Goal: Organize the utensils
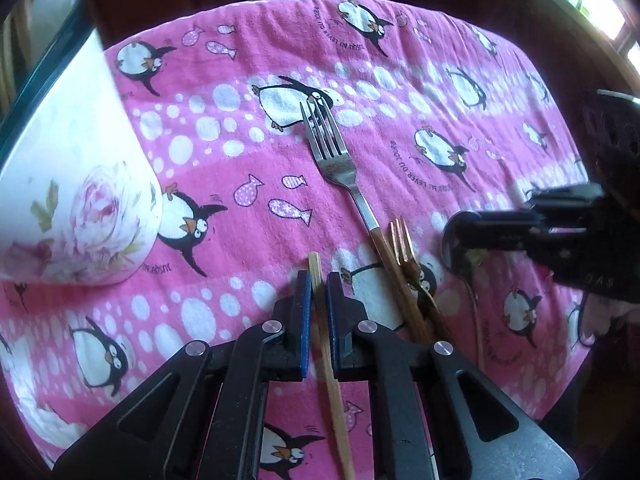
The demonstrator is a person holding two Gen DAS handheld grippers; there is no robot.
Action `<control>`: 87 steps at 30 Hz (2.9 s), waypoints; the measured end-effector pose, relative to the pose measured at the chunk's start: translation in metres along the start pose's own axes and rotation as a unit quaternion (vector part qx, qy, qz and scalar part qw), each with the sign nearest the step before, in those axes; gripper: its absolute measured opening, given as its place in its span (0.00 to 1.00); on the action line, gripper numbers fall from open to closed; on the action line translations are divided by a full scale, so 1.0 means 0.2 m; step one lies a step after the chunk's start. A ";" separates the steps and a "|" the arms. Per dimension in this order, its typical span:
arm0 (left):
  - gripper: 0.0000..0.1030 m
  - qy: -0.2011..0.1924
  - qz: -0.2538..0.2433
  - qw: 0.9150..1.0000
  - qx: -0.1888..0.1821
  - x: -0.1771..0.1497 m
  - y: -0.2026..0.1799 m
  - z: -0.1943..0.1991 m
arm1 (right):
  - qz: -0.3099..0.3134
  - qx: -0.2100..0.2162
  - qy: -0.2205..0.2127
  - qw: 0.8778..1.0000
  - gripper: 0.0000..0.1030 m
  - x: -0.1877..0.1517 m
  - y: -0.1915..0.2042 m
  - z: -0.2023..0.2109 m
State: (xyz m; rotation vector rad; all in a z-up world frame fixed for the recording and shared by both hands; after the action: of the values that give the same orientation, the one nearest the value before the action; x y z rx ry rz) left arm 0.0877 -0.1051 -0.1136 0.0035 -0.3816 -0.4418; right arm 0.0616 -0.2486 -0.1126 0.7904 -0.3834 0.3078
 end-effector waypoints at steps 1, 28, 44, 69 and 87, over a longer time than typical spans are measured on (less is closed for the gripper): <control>0.05 -0.001 0.007 1.000 -0.005 -0.01 0.00 0.02 | 0.000 0.001 -0.003 1.000 0.06 0.00 0.01 -0.01; 0.04 -0.223 0.181 0.957 -0.043 0.03 0.67 1.24 | 0.105 -0.017 -0.151 0.983 0.02 0.40 0.73 0.44; 0.04 -0.332 0.232 0.909 0.102 0.42 1.05 1.50 | 0.183 -0.113 -0.217 0.952 0.02 0.94 1.07 0.28; 0.04 -0.343 0.249 0.891 0.163 0.58 1.14 1.12 | 0.226 -0.176 -0.200 0.937 0.02 1.08 0.97 -0.04; 0.04 -0.294 0.232 0.915 0.149 0.46 1.05 0.96 | 0.245 -0.177 -0.163 0.939 0.02 0.92 0.97 -0.15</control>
State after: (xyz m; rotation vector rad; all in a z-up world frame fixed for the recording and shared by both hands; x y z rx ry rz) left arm 0.1834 0.0613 0.1152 0.0775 -1.0168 0.1057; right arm 0.1530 -0.0740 0.0718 0.3782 -0.9280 0.5573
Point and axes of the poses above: each gripper's, at about its wrist camera, not at the fingertips, and z roughly against the way its jaws point, y to its left, x to its top, the point moved 5 cm from there along -z, roughly the way its jaws point, and after that the axes turned 13 degrees about x, right-handed, at the moved point
